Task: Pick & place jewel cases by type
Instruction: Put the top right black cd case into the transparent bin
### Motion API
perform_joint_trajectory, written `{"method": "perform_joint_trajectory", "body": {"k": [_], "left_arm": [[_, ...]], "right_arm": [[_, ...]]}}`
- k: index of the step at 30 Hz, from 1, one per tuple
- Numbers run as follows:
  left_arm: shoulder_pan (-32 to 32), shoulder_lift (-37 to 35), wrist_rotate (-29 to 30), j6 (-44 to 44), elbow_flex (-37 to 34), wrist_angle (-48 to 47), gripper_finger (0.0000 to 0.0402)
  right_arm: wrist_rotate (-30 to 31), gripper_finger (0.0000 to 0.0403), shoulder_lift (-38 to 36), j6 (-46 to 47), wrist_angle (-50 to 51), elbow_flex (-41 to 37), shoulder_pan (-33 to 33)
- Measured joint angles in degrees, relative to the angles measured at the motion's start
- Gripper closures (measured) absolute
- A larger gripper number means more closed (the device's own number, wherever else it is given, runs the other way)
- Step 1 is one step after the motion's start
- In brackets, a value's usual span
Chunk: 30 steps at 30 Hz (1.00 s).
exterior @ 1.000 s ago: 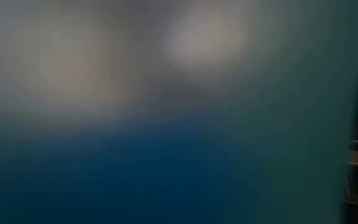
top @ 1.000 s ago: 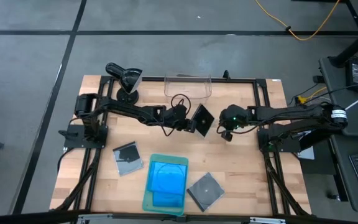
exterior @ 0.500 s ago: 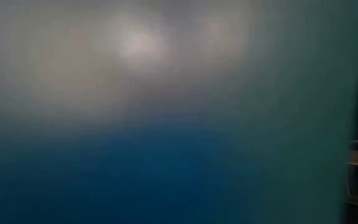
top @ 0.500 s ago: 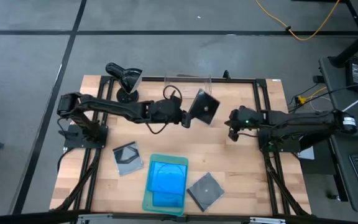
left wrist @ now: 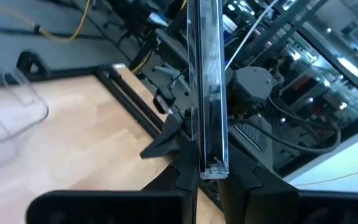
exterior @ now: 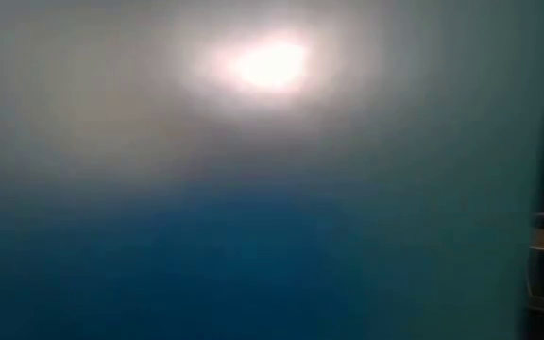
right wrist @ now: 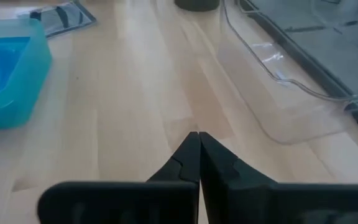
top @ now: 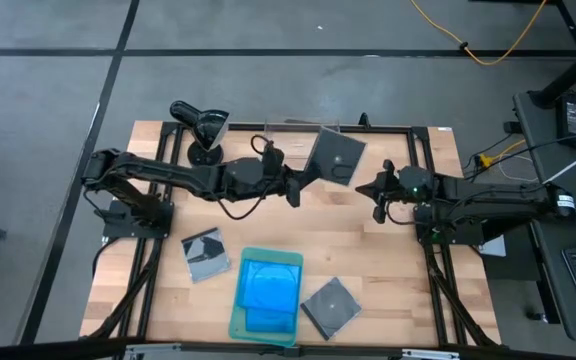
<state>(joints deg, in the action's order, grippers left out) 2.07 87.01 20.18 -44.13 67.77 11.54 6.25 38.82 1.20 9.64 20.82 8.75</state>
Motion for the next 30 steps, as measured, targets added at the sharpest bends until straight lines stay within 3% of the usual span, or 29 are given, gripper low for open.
{"method": "perform_joint_trajectory", "body": {"k": [8, 17, 26, 30], "left_arm": [[3.3, 0.0, 1.8, 4.6, 0.0, 0.7, 0.0377], [7.8, 0.0, 4.2, 18.0, 0.0, 0.7, 0.0377], [11.8, 0.0, 12.5, 30.7, 0.7, 0.2, 0.0377], [13.5, 0.0, 19.4, 38.7, 2.2, 0.2, 0.0377]], "right_arm": [[-3.8, 0.0399, 0.0, -0.3, 0.4, 0.0, 0.0], [-9.0, 0.0399, -0.7, -1.1, -2.3, 0.0, 0.0], [-9.0, 0.0399, -1.4, -0.2, -2.5, 0.0, 0.0], [-9.0, 0.0399, -1.4, 0.0, -2.6, 0.0, 0.0]]}}
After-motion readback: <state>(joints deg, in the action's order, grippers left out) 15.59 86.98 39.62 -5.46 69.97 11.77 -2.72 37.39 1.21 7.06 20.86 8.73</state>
